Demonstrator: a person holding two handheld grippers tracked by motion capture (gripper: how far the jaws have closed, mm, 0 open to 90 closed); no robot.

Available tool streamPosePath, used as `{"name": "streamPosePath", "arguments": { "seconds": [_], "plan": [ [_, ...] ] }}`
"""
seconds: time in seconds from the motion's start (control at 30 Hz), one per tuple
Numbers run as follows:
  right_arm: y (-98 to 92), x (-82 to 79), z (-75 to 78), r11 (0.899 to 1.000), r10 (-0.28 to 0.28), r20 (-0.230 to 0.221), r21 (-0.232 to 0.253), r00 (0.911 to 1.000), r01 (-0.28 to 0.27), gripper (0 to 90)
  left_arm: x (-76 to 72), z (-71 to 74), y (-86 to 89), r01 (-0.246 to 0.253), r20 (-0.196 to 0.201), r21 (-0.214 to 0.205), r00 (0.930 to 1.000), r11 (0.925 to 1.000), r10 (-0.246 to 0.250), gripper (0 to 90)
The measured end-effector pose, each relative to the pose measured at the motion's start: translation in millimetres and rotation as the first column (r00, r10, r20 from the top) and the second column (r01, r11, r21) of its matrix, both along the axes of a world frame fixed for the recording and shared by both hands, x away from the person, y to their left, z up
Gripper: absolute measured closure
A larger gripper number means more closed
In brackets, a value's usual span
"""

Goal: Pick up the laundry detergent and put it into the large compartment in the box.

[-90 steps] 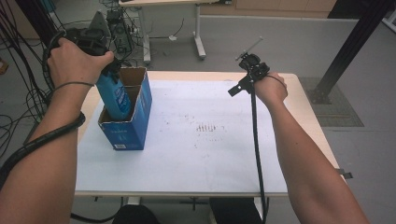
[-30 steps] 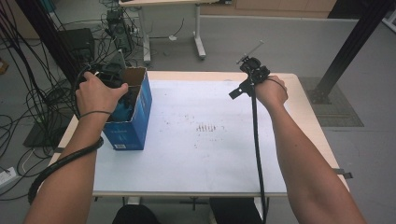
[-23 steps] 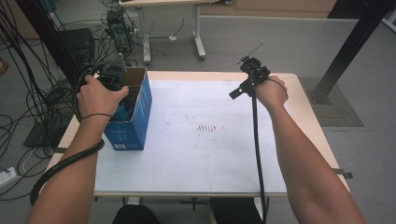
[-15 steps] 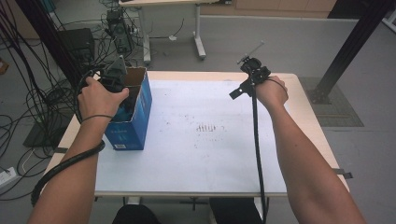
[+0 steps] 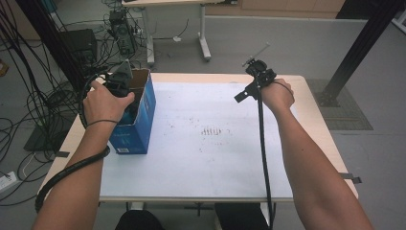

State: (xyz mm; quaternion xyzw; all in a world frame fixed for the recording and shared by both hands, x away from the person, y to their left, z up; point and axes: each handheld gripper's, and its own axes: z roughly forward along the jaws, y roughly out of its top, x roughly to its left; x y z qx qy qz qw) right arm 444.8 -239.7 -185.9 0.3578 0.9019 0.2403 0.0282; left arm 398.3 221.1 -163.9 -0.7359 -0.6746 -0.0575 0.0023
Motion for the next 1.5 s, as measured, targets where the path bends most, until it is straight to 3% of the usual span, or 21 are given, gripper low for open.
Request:
{"name": "streamPosePath", "arguments": {
  "seconds": [0.83,1.5],
  "plan": [
    [2.1,-1.1,1.3,1.0,0.006,0.009,-0.005,0.9999,-0.006,3.2,-2.8,-0.5,4.6,-0.004,0.009,-0.009,1.0,0.9999,0.004,37.7],
    [-2.4,-1.5,0.9,1.0,-0.001,0.011,-0.001,0.9999,0.001,3.2,-0.7,-1.5,-1.4,-0.012,0.009,0.001,0.9999,0.9999,0.012,37.6]
  ]
}}
